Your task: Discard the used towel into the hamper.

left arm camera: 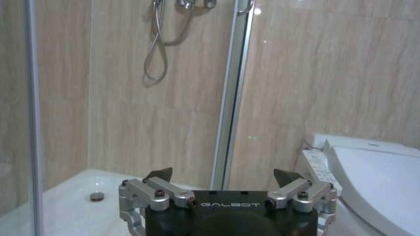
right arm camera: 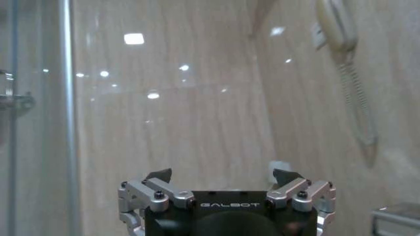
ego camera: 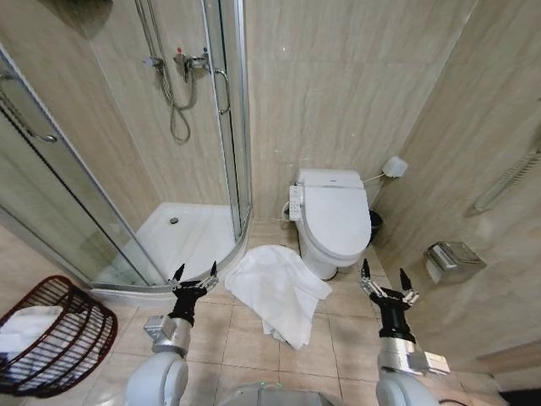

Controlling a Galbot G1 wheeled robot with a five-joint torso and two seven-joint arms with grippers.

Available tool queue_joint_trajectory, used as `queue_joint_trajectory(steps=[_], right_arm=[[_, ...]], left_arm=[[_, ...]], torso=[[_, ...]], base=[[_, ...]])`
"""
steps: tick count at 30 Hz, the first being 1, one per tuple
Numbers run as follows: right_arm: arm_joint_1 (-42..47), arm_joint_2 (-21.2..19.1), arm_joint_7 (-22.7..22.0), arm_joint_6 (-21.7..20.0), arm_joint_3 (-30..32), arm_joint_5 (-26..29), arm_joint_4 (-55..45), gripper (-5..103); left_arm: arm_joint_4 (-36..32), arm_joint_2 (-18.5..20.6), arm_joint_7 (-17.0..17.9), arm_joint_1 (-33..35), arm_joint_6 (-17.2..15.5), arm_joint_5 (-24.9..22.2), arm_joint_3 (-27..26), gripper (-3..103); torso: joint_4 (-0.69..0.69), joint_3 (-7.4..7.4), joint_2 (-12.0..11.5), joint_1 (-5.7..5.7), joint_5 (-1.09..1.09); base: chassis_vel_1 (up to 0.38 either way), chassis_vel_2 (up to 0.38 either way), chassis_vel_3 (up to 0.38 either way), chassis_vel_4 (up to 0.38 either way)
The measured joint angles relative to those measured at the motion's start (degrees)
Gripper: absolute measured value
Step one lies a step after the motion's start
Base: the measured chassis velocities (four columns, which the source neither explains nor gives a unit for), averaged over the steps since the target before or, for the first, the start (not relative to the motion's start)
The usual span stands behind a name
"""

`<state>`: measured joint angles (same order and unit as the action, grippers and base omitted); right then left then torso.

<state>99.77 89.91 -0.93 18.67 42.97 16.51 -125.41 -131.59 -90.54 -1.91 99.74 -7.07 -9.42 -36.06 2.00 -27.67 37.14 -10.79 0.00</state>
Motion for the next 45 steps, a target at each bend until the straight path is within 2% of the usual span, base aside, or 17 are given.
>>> queue_joint_trajectory(steps=[5,8,10,17,37,40,45], right_arm=[[0.47,-1.64,-0.15,0.45,3.07,2.32,0.77,100],[1.40,-1.25,-0.01,1.42,1.34,1.33,0.76,100],[1.95,-0.03,0.09,2.67,-2.01,-1.36,0.70,100],[1.90,0.81,-2.07,2.53,-5.03,-4.00,0.47,100],[3.35,0.48,-2.17,3.13,-5.09,-5.21,0.23,100],[3.62,0.22,-0.27,2.61,-3.44,-4.48,0.49,100],[3.44,-0.36,0.43,1.97,-1.56,-2.63,0.80,100]], left_arm=[[0.00,0.00,0.00,0.00,0.00,0.00,0.00,100],[0.00,0.00,0.00,0.00,0.00,0.00,0.00,100],[0.00,0.00,0.00,0.00,0.00,0.00,0.00,100],[0.00,0.00,0.00,0.00,0.00,0.00,0.00,100],[0.00,0.00,0.00,0.00,0.00,0.00,0.00,100],[0.00,0.00,0.00,0.00,0.00,0.00,0.00,100],[0.00,0.00,0.00,0.00,0.00,0.00,0.00,100]], torso=[[-0.01,0.72,-1.26,0.53,0.00],[-0.01,1.10,-1.90,0.80,0.00],[0.00,1.56,-2.66,1.10,0.00],[0.00,2.52,-4.28,1.76,-0.01],[0.00,5.29,-8.84,3.55,-0.01],[0.00,5.87,-9.79,3.91,-0.01],[-0.01,6.62,-10.99,4.37,0.00]], base=[[0.000,0.000,0.000,0.000],[0.000,0.000,0.000,0.000],[0.000,0.000,0.000,0.000],[0.000,0.000,0.000,0.000],[0.000,0.000,0.000,0.000],[0.000,0.000,0.000,0.000],[0.000,0.000,0.000,0.000]])
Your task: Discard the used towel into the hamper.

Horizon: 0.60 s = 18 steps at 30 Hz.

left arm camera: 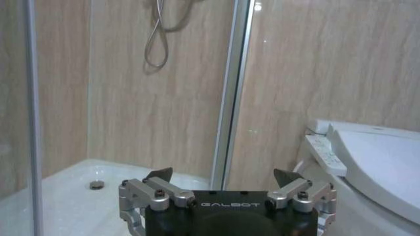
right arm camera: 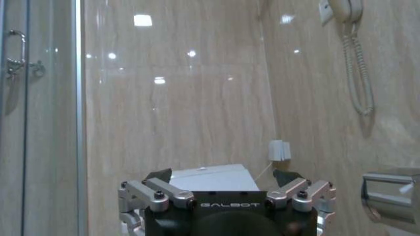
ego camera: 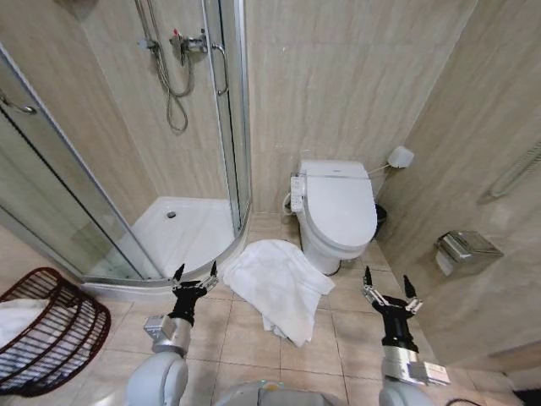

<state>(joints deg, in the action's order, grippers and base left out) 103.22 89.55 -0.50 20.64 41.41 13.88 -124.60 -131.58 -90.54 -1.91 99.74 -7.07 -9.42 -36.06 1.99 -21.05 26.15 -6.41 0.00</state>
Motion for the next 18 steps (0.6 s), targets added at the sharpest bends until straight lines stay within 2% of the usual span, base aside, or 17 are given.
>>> queue_joint_trajectory(steps=[5,8,11,18], right_arm=[[-0.08,0.20,0.00,-0.04,0.24,0.51,0.14,100],[-0.77,0.48,-1.93,2.16,-0.41,0.79,0.70,100],[-1.30,0.56,-2.68,2.54,-0.41,1.08,0.92,100],[-0.91,0.58,-2.12,2.70,-0.87,1.03,0.50,100]], left_arm=[[0.00,0.00,0.00,0.00,0.00,0.00,0.00,100],[0.00,0.00,0.00,0.00,0.00,0.00,0.00,100],[0.00,0.00,0.00,0.00,0.00,0.00,0.00,100],[0.00,0.00,0.00,0.00,0.00,0.00,0.00,100]], torso=[[0.00,0.54,-0.88,0.33,0.00],[0.01,1.13,-1.82,0.69,0.00],[0.00,1.55,-2.48,0.94,0.00],[0.00,2.43,-3.89,1.46,-0.01]], base=[[0.000,0.000,0.000,0.000],[0.000,0.000,0.000,0.000],[0.000,0.000,0.000,0.000],[0.000,0.000,0.000,0.000]])
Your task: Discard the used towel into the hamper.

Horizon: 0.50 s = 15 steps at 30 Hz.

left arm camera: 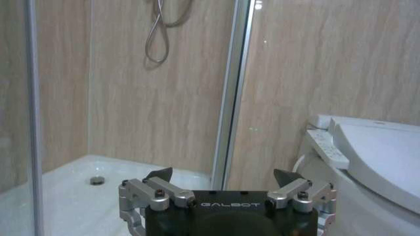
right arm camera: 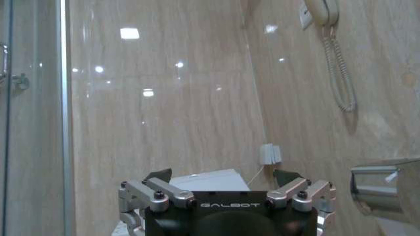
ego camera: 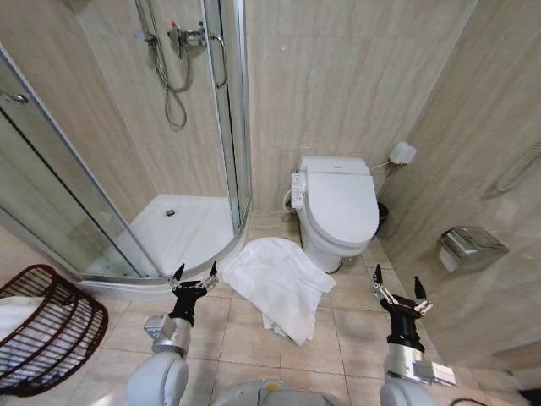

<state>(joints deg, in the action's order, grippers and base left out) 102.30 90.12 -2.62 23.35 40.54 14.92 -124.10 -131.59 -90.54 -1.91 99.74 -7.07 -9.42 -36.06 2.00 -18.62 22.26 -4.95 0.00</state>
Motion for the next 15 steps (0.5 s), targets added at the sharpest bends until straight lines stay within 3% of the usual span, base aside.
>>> queue_joint_trajectory(steps=[7,15], right_arm=[[1.30,0.41,1.84,0.47,-0.68,-0.53,0.10,100],[0.99,0.56,0.72,1.73,0.37,-0.32,1.84,100]], left_arm=[[0.00,0.00,0.00,0.00,0.00,0.00,0.00,100],[0.00,0.00,0.00,0.00,0.00,0.00,0.00,100]], torso=[[0.00,1.10,-1.82,0.71,0.00],[0.00,2.18,-3.52,1.33,0.00]], base=[[0.000,0.000,0.000,0.000],[0.000,0.000,0.000,0.000]])
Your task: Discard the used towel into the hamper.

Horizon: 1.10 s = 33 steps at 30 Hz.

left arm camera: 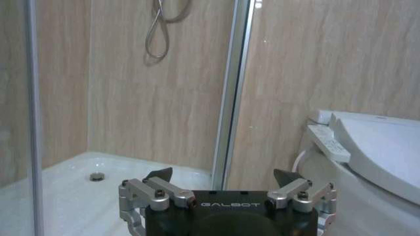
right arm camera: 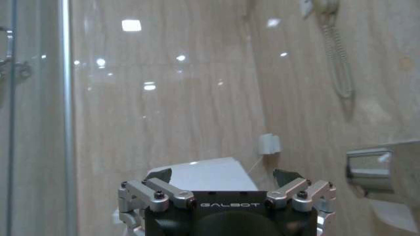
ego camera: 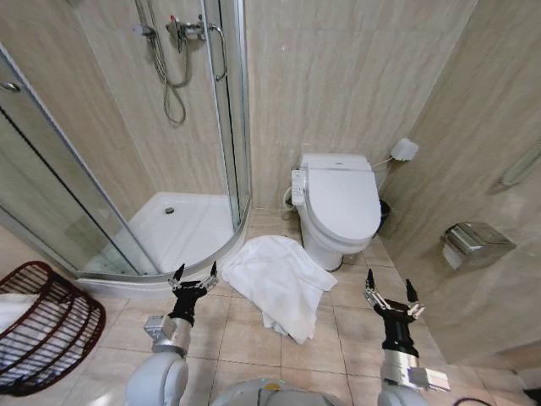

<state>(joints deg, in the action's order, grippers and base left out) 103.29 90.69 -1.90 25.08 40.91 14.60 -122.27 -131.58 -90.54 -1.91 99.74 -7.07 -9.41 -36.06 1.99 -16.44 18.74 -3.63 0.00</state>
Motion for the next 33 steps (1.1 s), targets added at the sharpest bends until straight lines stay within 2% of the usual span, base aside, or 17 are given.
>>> queue_joint_trajectory(steps=[5,18,26,33], right_arm=[[1.06,-0.86,1.06,0.30,0.40,1.72,0.57,100],[-1.59,-1.17,2.00,2.13,-2.96,0.25,6.10,100],[-3.63,-2.04,1.71,-2.05,-4.64,-1.03,9.23,100],[-5.07,-3.26,1.42,-4.85,-5.77,0.46,10.84,100]], left_arm=[[0.00,0.00,0.00,0.00,0.00,0.00,0.00,100],[0.00,0.00,0.00,0.00,0.00,0.00,0.00,100],[0.00,0.00,0.00,0.00,0.00,0.00,0.00,100],[0.00,0.00,0.00,0.00,0.00,0.00,0.00,100]], torso=[[0.00,0.82,-1.16,0.35,0.00],[0.00,2.72,-4.01,1.28,0.00],[0.00,3.96,-5.78,1.81,0.00],[0.00,4.82,-6.86,2.05,0.00]], base=[[0.000,0.000,0.000,0.000],[0.000,0.000,0.000,0.000],[0.000,0.000,0.000,0.000],[0.000,0.000,0.000,0.000]])
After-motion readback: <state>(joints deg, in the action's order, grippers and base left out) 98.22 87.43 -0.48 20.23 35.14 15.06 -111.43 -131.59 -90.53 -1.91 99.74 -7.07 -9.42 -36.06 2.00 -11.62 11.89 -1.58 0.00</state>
